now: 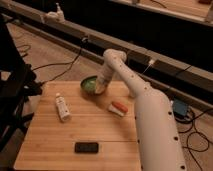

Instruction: Drag the ceramic bowl in a circle

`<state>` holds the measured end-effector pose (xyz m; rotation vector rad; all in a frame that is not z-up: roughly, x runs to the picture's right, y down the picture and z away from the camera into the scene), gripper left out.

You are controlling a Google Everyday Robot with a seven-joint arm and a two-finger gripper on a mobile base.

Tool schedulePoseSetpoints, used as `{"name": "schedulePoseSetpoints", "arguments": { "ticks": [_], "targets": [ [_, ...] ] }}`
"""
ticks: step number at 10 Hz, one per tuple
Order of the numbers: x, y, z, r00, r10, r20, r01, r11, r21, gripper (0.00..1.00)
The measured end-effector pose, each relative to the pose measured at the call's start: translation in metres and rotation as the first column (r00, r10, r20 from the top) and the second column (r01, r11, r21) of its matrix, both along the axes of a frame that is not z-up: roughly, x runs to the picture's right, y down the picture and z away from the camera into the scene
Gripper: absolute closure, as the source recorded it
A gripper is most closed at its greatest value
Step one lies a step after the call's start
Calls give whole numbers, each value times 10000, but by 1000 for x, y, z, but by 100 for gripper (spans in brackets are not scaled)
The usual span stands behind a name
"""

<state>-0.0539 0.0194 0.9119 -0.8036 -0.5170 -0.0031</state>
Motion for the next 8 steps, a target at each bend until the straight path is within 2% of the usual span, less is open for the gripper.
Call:
{"name": "schedulePoseSetpoints", "arguments": {
  "ticks": [2,4,5,8],
  "targets": [
    [-24,15,-17,9965,-174,815,193,9996,-226,100],
    [-20,33,-30,9935,-412,1066,452,9984,-350,100],
    [-9,41,-34,9944,-452,958,495,9979,-428,100],
    [41,53,-40,9998,-219,6,219,9975,-668,100]
  ]
}}
